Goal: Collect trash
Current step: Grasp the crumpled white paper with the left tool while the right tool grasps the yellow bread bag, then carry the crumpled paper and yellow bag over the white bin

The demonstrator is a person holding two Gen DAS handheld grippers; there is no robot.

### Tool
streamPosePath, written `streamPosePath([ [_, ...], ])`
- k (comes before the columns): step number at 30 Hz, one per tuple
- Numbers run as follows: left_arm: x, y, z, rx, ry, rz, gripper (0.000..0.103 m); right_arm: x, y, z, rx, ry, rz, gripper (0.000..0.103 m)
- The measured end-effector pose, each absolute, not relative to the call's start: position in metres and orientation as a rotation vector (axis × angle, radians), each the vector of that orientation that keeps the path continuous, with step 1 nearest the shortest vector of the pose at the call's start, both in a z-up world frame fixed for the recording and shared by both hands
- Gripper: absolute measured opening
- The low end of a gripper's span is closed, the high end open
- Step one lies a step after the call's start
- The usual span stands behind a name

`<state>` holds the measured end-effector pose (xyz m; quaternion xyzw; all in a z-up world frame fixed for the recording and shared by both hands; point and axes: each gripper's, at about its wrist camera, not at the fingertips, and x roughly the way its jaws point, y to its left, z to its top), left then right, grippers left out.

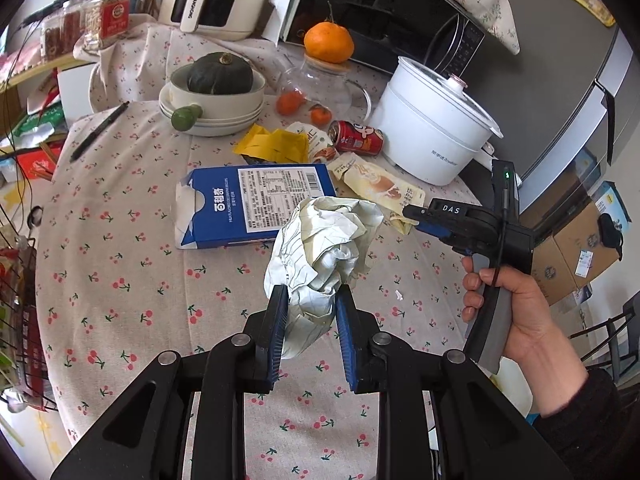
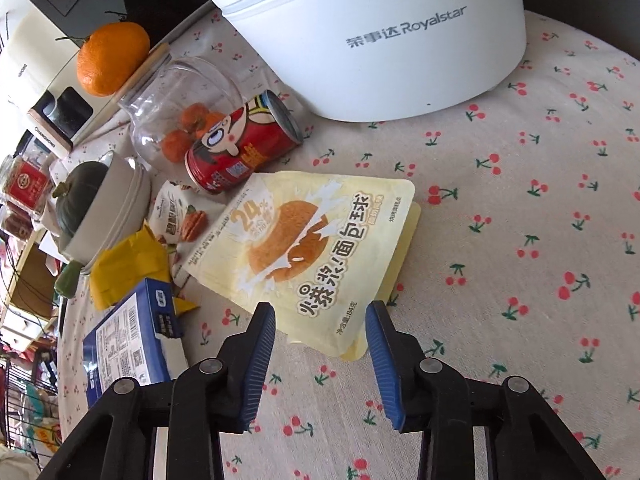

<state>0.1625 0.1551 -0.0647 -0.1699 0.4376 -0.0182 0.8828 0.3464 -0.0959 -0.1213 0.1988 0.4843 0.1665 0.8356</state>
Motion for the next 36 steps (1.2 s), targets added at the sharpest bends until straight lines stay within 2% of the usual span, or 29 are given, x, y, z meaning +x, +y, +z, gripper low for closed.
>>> streamPosePath([
  [1, 0.163, 0.155, -0.065, -0.358, 0.912, -0.038, 0.026, 0.349, -0.095, -0.125, 0.424, 1.035, 0.347, 0.033],
  [8, 0.164, 0.145, -0.063, -0.345, 0.908, -0.049, 0.026, 0.354, -0.103, -0.131, 0.521, 1.040, 0.366, 0.033],
  [9, 0.164, 0.144, -0.064, -0.343, 0.908, -0.049, 0.026, 0.355, -0.101, -0.130, 0.517, 1.037, 0.377, 0.029],
  [10, 0.164, 0.143, -0.063, -0.341, 0.908, -0.051, 0.026, 0.356, -0.099, -0.131, 0.515, 1.038, 0.394, 0.017],
  [11, 0.163, 0.142, -0.063, -0.338, 0.908, -0.054, 0.026, 0.357, -0.097, -0.131, 0.515, 1.040, 0.410, 0.010],
  [13, 0.162, 0.141, -0.061, -0.336, 0.904, -0.056, 0.026, 0.353, -0.097, -0.130, 0.519, 1.027, 0.423, 0.003],
  [27, 0.134, 0.102, -0.045, -0.305, 0.893, -0.154, 0.026, 0.250, -0.157, -0.050, 0.305, 0.934, 0.442, 0.001],
  [36, 0.115, 0.070, -0.046, -0.281, 0.913, -0.225, 0.026, 0.182, -0.198, -0.036, 0.252, 0.929, 0.396, 0.001],
])
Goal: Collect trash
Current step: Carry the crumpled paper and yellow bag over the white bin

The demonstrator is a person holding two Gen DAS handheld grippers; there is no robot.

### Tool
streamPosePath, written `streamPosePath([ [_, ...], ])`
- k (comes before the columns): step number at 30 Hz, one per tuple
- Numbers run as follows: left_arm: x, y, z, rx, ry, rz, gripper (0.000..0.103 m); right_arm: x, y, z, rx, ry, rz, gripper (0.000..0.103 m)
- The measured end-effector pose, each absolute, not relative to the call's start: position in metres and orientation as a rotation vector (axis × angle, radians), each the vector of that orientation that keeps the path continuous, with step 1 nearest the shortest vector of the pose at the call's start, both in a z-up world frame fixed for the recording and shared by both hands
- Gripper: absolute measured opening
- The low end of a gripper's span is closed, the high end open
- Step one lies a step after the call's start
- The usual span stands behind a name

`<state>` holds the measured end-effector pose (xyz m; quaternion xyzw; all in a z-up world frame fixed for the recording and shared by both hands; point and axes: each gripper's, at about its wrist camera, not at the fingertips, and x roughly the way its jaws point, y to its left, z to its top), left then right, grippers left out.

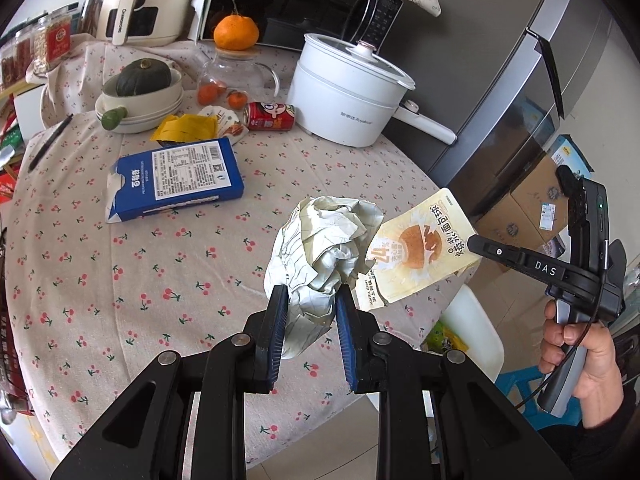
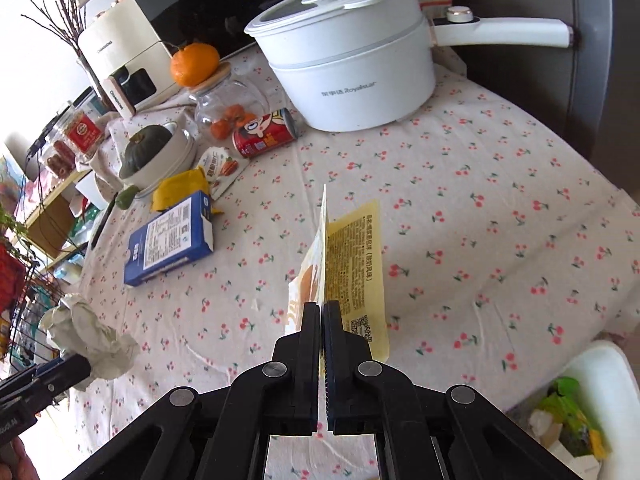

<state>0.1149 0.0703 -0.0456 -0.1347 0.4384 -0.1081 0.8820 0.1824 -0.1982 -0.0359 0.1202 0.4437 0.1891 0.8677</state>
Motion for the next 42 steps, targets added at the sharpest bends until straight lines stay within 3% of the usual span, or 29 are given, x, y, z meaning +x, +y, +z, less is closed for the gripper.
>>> streamPosePath([
  [10, 0.107, 0.050, -0.048, -0.236, 0.925, -0.257, 0.026, 0.157, -0.232, -0.045, 0.286, 0.949, 0.322, 0.001],
  [29, 0.108, 0.039, -0.048, -0.209, 0.925, -0.280, 0.026, 0.145, -0.254, -0.013, 0.270, 0.861, 0.295, 0.001],
  [42, 0.108, -0.001, -0.051, -0.160, 0.937, -0.351, 0.026, 0.117, -0.323, -0.010, 0.266, 0.864, 0.192, 0.001],
])
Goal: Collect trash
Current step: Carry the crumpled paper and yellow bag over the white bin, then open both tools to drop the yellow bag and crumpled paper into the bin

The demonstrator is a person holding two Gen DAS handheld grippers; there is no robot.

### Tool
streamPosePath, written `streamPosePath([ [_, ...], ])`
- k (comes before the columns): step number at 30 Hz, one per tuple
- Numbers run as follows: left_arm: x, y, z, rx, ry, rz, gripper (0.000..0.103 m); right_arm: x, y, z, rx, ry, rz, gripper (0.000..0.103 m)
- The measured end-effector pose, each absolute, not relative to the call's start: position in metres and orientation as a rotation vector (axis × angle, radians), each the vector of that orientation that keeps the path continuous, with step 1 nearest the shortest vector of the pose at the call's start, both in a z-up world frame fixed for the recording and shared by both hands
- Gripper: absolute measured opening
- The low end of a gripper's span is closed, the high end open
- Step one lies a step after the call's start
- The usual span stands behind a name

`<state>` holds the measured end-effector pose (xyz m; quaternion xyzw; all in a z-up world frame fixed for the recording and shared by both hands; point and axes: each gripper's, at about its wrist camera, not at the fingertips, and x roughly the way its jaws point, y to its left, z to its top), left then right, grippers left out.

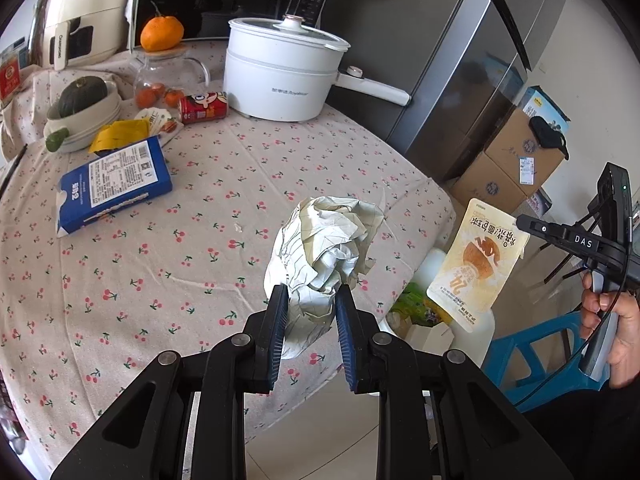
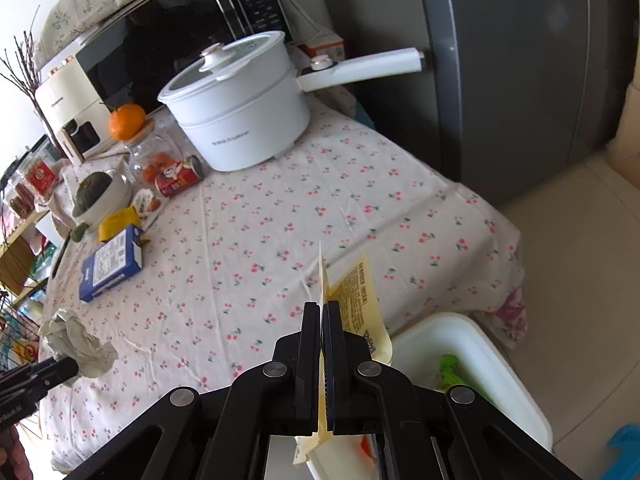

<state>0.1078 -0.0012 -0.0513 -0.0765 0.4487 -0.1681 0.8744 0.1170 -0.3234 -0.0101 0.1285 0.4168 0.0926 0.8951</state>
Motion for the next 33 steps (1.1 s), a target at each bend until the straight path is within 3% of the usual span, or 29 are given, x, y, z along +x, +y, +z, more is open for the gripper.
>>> streamPosePath([
  [12, 0.108, -0.073, -0.059, -0.087, 0.965, -0.462, 0.026, 0.111, -0.358, -0.073, 0.178, 1.065, 0.118, 0.001],
  [20, 0.106, -0.115, -0.076, -0.017, 1.006, -0.531, 0.026, 0.109, -0.375, -0.078, 0.236, 1.081, 0.118, 0.003],
  [23, 0.104, -0.134, -0.084, 0.013, 1.021, -0.564, 0.026, 0.106, -0.380, -0.076, 0.236, 1.080, 0.102, 0.012],
  [25, 0.103, -0.148, -0.091, 0.035, 1.029, -0.584, 0.026, 0.105, -0.383, -0.076, 0.228, 1.082, 0.086, 0.027],
  [33, 0.105, -0.202, -0.116, 0.110, 1.045, -0.663, 0.026, 0.099, -0.399, -0.079, 0.216, 1.090, 0.051, 0.037],
])
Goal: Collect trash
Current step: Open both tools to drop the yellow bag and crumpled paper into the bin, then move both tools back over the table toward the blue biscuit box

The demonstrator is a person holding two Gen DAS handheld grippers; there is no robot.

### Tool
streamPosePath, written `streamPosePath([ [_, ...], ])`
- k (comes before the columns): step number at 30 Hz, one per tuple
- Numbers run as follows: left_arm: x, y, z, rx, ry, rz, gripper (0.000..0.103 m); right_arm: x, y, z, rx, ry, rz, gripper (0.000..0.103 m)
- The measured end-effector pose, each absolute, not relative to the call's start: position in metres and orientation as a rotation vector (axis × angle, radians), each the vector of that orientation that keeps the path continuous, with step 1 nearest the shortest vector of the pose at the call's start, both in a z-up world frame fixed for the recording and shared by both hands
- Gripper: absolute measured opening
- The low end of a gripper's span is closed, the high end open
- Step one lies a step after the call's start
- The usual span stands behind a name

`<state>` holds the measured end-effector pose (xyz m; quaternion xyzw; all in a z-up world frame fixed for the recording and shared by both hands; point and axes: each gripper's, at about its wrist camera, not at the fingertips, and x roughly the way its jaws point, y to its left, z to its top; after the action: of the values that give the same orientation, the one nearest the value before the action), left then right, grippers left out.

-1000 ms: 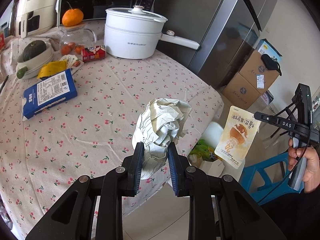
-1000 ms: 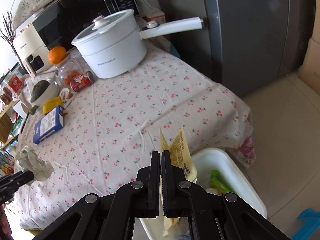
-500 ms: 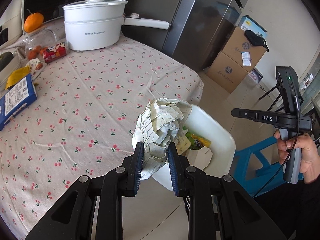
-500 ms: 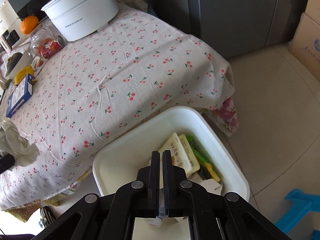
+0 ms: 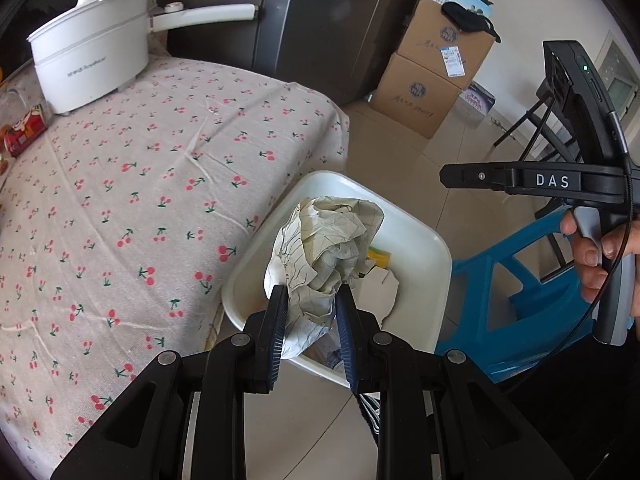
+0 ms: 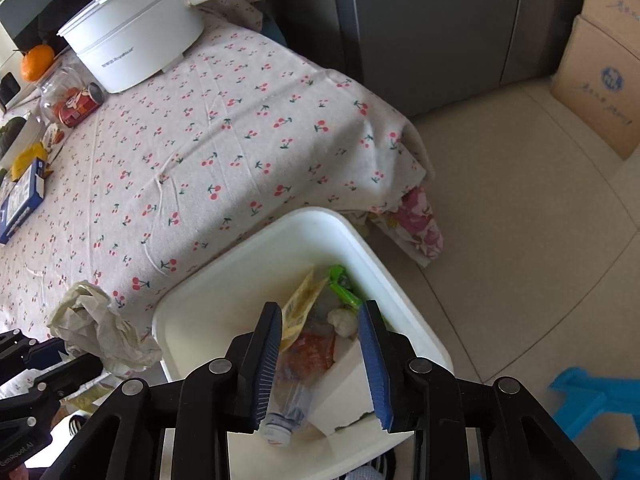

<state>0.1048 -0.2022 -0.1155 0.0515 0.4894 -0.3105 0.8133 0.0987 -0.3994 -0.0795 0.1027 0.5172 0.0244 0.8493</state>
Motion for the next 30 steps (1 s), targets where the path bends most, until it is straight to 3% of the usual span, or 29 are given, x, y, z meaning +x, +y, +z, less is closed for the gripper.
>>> streamPosePath([
  [4, 0.109, -0.222, -0.125, 0.149, 1.045, -0.678, 0.033, 0.096, -0.411, -0.079, 0.236, 1.088, 0.033, 0.040],
  [9, 0.111, -0.225, -0.129, 0.158, 1.045, -0.661, 0.067, 0.095, -0.422, -0.077, 0.257, 1.077, 0.015, 0.049],
  [18, 0.111, -0.193, -0.116, 0.129, 1.030, -0.602, 0.078, 0.097, -0.416, -0.076, 0.251, 1.077, 0.022, 0.056],
  [30, 0.107, -0.104, -0.084, 0.045, 0.987, -0.457, 0.085, 0.111, -0.368, -0.061, 0.213, 1.051, 0.090, 0.062],
])
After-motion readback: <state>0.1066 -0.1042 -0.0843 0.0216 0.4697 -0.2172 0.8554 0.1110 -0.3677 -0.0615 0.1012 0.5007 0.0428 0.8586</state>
